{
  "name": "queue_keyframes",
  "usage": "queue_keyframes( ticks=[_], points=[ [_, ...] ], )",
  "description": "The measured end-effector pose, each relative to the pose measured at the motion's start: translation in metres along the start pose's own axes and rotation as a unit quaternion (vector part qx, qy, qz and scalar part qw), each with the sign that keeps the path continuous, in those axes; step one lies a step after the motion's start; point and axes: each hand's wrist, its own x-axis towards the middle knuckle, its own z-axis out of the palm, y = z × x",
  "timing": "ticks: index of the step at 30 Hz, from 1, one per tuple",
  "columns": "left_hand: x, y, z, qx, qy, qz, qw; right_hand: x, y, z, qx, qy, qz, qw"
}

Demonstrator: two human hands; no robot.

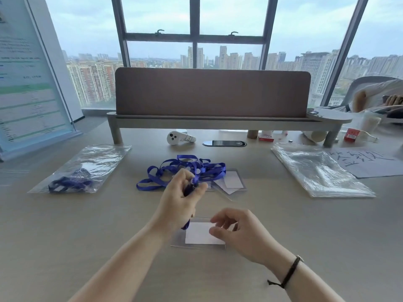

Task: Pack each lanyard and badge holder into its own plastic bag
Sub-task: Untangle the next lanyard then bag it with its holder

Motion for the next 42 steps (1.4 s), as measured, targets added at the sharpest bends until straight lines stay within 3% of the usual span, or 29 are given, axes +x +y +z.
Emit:
queue_keyframes(
  ticks=[1,3,5,7,17,22,30,33,38,42],
  points=[
    [0.0,-0.002,0.001,0.117,-0.033,0.066,0.99,-0.001,0.004,-0.003,-0.016,0.007,0.003,1.0],
    [-0.002,-0.011,0.006,0.283,-0.126,0.118,0.943,-0.004,0.01,-0.01,-0.046,0.019,0.008,0.999],
    [-0.009,-0.018,0.015,0.403,-0.206,0.085,0.888,-0.008,0.014,-0.016,-0.062,0.028,0.01,0.998],
    [-0.017,-0.027,0.021,0.488,-0.239,0.047,0.838,-0.013,0.017,-0.023,-0.081,0.034,0.008,0.996],
    [-0.029,-0.027,0.023,0.533,-0.251,0.009,0.808,-0.025,0.027,-0.044,-0.113,0.046,0.027,0.992],
    [-0.026,-0.014,0.027,0.578,-0.262,0.019,0.772,-0.031,0.03,-0.052,-0.111,0.057,0.015,0.992],
    [0.002,0.014,0.088,0.559,-0.246,0.084,0.788,-0.041,0.048,-0.088,-0.117,0.092,0.029,0.988],
    [0.019,0.011,0.128,0.531,-0.254,0.104,0.802,-0.031,0.069,-0.121,-0.138,0.155,0.068,0.976],
    [0.052,-0.002,0.198,0.478,-0.285,0.07,0.828,-0.004,0.117,-0.184,-0.228,0.242,0.17,0.928],
    [0.082,-0.019,0.251,0.44,-0.292,0.023,0.849,0.021,0.142,-0.199,-0.257,0.238,0.201,0.915]
  ],
)
